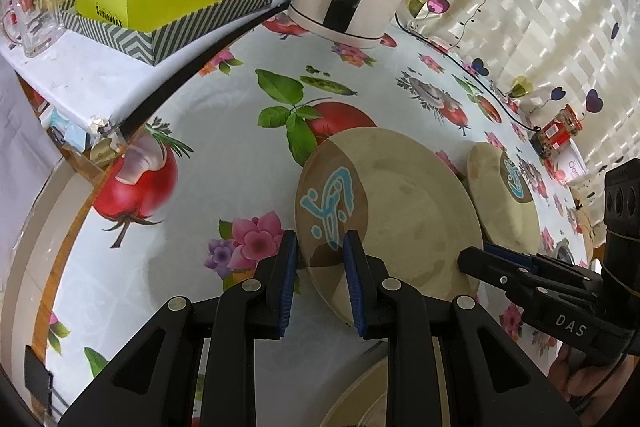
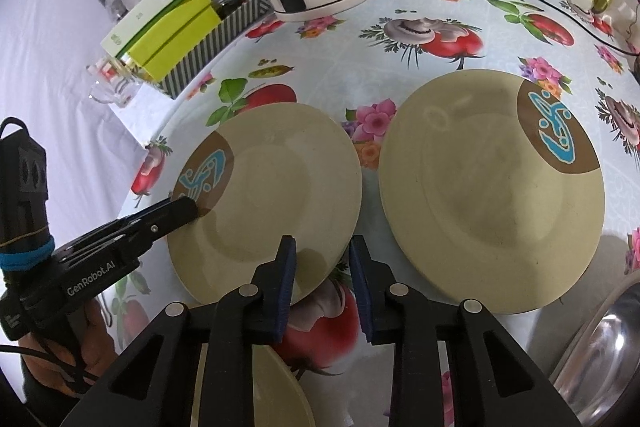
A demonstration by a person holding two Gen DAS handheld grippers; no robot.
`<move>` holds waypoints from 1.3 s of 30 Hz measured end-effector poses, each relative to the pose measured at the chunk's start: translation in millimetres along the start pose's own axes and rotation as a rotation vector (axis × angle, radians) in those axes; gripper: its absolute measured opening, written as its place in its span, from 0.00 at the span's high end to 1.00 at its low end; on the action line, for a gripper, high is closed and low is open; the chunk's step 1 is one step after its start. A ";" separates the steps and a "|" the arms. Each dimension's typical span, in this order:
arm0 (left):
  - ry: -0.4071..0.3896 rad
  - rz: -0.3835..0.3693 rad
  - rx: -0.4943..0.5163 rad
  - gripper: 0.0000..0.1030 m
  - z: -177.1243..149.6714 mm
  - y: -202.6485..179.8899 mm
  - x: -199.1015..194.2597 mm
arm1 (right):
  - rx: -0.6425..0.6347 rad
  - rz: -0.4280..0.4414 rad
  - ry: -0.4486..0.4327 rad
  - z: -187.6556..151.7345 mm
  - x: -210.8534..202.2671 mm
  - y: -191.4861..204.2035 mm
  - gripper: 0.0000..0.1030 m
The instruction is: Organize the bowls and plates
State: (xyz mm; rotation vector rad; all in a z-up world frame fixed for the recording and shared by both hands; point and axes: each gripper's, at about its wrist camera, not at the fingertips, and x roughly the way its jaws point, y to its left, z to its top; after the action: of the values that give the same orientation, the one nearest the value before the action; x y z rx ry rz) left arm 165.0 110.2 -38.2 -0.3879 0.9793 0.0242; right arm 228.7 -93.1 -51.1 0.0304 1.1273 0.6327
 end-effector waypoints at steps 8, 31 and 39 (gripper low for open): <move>-0.022 0.005 -0.005 0.77 -2.3 -0.5 -16.4 | -0.023 0.006 -0.014 0.3 -10.8 7.2 0.74; -0.017 0.026 0.026 0.77 -82.3 -18.9 -75.5 | -0.057 0.017 -0.006 -74.0 -58.9 26.6 0.74; 0.006 0.027 0.032 0.77 -109.7 -22.6 -83.1 | -0.057 0.014 0.020 -105.1 -64.1 26.4 0.74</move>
State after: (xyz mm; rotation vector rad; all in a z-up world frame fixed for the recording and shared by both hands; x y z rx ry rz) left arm 34.4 65.6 -17.9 -0.3451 0.9892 0.0318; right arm 110.1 -132.5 -36.3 -0.0172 1.1281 0.6786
